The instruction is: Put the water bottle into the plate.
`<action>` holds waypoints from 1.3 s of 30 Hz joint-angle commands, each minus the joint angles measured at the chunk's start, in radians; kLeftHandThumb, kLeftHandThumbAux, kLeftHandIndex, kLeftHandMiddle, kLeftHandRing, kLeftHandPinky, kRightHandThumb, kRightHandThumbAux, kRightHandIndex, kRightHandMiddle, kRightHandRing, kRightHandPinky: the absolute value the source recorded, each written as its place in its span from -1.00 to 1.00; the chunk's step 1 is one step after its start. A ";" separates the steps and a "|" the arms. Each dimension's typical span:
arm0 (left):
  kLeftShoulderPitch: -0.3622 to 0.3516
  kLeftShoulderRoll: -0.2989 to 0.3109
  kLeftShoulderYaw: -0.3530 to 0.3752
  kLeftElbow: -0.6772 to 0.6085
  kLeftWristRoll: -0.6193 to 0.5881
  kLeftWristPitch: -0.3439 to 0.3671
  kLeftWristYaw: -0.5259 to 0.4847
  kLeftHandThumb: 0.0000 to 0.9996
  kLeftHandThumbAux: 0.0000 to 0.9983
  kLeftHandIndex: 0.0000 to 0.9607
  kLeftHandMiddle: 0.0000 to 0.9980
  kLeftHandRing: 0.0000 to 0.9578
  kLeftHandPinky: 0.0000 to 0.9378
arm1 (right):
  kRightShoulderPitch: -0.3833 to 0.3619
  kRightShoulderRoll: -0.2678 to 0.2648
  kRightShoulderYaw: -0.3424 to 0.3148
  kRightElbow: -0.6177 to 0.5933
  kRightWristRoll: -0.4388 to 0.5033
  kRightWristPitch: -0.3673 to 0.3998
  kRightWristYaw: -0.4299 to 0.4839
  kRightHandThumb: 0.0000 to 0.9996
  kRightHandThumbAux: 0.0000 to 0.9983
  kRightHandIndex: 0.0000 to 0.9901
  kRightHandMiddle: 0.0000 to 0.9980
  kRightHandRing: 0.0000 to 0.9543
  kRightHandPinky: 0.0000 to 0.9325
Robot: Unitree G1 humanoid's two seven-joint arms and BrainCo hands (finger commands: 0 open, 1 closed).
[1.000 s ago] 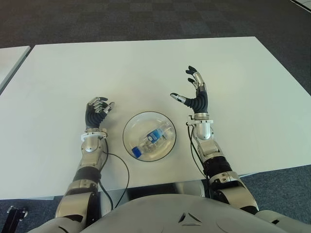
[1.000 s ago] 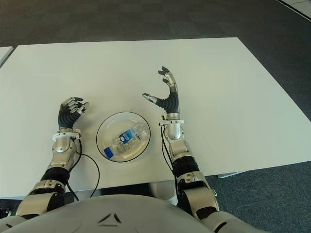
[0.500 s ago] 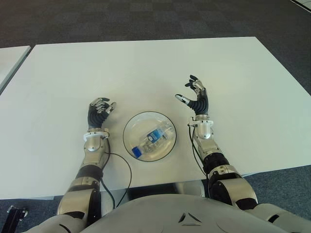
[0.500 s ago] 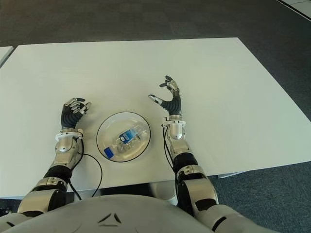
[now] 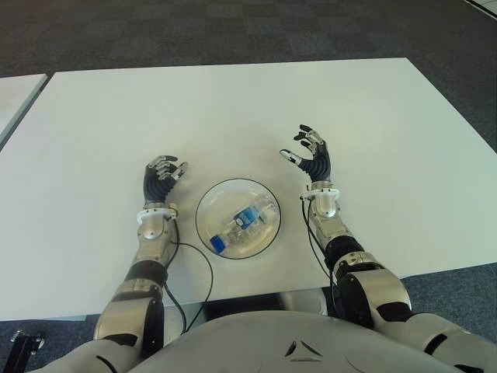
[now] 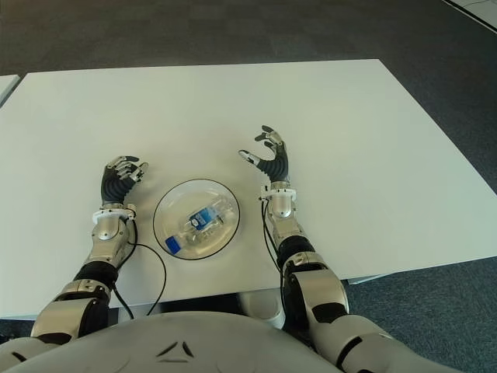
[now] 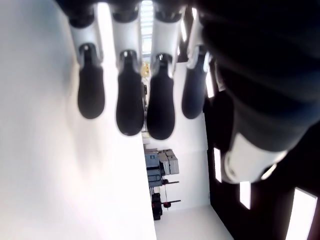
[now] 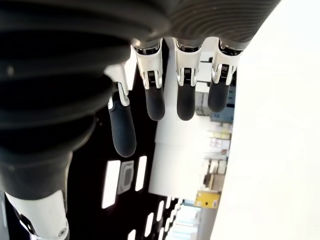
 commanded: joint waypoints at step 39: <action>-0.038 -0.014 0.053 0.132 -0.103 0.008 -0.090 0.42 0.43 -0.10 0.30 0.30 0.29 | -0.031 -0.037 0.050 0.146 -0.029 0.142 0.018 0.40 0.47 -0.16 -0.12 -0.03 0.07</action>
